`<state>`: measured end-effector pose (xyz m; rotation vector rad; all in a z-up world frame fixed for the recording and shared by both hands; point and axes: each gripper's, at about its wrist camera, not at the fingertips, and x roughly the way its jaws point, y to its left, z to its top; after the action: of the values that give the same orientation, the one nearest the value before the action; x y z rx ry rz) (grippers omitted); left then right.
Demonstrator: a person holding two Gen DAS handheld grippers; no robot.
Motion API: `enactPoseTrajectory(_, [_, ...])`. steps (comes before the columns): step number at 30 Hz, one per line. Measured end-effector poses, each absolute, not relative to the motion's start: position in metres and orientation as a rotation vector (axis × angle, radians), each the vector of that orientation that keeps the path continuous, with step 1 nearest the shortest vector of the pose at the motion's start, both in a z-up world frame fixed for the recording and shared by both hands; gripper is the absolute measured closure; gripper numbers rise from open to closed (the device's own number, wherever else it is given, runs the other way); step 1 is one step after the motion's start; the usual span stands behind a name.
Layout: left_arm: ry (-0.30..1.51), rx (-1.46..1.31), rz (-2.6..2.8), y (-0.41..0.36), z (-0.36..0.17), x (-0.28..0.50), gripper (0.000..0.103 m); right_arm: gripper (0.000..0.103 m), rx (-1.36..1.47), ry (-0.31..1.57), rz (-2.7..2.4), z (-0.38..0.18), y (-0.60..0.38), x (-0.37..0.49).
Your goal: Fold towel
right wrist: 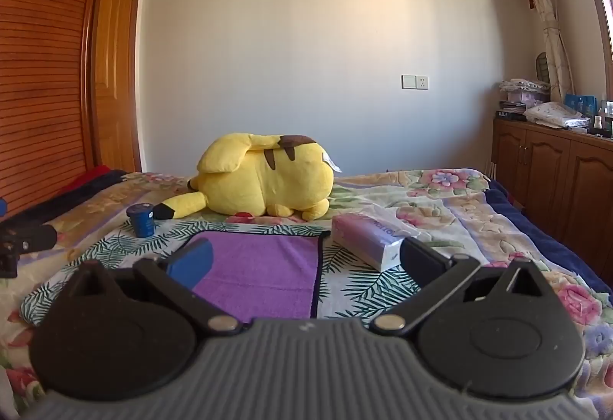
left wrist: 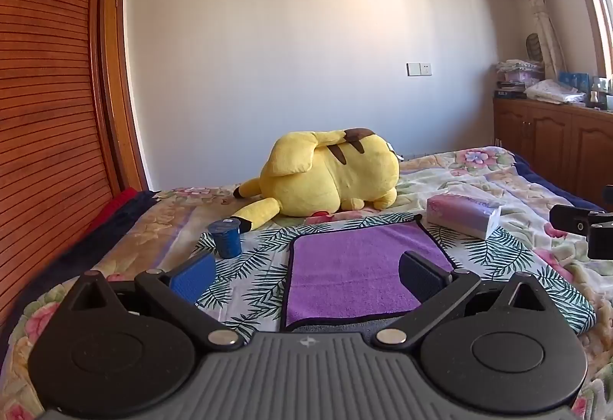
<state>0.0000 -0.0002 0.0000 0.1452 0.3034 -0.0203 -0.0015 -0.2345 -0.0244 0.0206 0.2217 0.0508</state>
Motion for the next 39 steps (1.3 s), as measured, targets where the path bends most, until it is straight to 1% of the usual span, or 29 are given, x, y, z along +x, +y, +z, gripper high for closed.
enactPoseTrajectory(39, [0.302, 0.146, -0.023, 0.0007, -0.0011, 0.0014, 0.016, 0.0, 0.01, 0.219, 0.049, -0.0242, -0.2352, 0.0003])
